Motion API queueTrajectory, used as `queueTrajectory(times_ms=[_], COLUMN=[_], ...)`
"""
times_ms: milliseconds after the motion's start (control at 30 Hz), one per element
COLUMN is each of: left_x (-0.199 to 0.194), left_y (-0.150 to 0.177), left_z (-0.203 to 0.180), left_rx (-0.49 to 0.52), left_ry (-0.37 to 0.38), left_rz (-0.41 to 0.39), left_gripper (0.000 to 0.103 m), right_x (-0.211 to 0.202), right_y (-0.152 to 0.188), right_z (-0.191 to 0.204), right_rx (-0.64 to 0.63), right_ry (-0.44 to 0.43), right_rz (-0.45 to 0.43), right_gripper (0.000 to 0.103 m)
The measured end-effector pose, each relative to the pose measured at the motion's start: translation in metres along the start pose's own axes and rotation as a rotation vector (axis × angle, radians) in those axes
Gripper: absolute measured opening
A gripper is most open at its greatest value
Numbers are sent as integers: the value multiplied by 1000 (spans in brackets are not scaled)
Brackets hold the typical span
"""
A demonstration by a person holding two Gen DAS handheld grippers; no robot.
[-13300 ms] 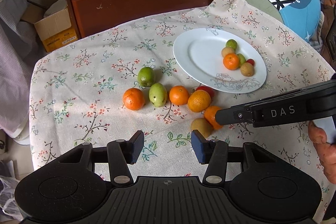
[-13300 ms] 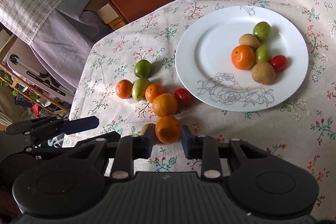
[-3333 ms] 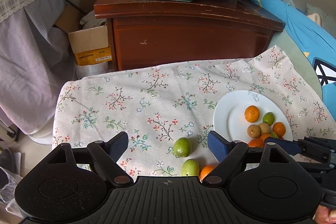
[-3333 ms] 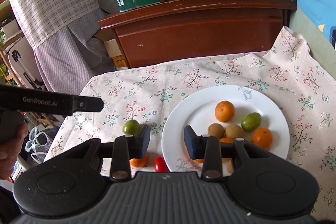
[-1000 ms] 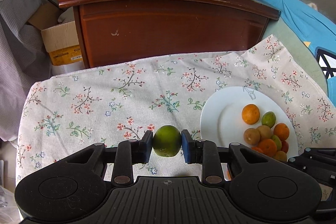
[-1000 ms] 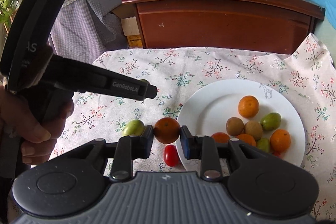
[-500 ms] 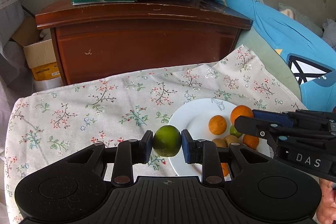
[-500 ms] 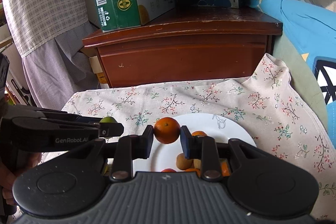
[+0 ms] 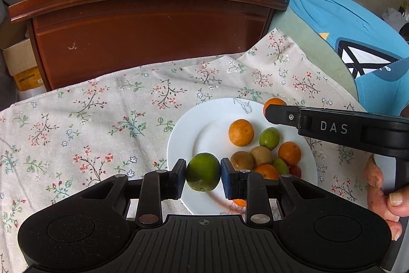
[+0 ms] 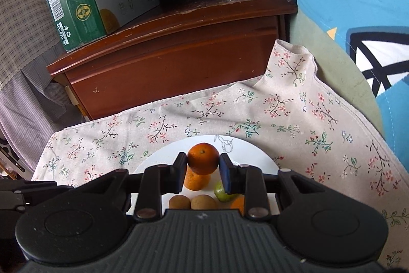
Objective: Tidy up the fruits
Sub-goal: 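Place the jujube and tangerine on the white plate and open both tools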
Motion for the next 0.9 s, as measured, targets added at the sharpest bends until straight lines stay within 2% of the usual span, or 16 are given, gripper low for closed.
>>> queueTrajectory(times_ms=[267,533,567,600,633,700,800,900], left_x=[4,-9,-11,-16,-20,-32,-50,-66], left_y=[-2,-7,-7,-7,-7,-6,-3,4], left_z=[-1,3,4,6,9,16,26,37], left_rx=[-3,-16,-15,-16,-22,-37,-38,-64], left_ry=[15,0,-5,-17,-28,-48,-76,-122], left_rz=[-5,-32,-33,-39,-45,-62,-76,-81], left_gripper=[26,30,32,40,53,69,69,76], right_x=[10,8,7,6,4,1,-6,-13], right_y=[5,4,4,4,3,3,4,10], right_z=[2,3,3,4,6,9,16,26], right_rx=[4,16,14,13,10,3,-8,-34], right_ry=[-4,-17,-23,-27,-29,-35,-61,-80], right_rz=[30,28,29,27,24,17,13,16], right_gripper=[28,34,34,34,34,34,34,35])
Point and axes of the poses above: each gripper's, at about its wrist camera, not at the fingertips, and x roughly the way its jaws point, z to its left, y to its underside, the point moved 4 cm from there along x, roughly the way its jaws point, and after that the axes turned 12 degrees about z, right-handed, at the moved point
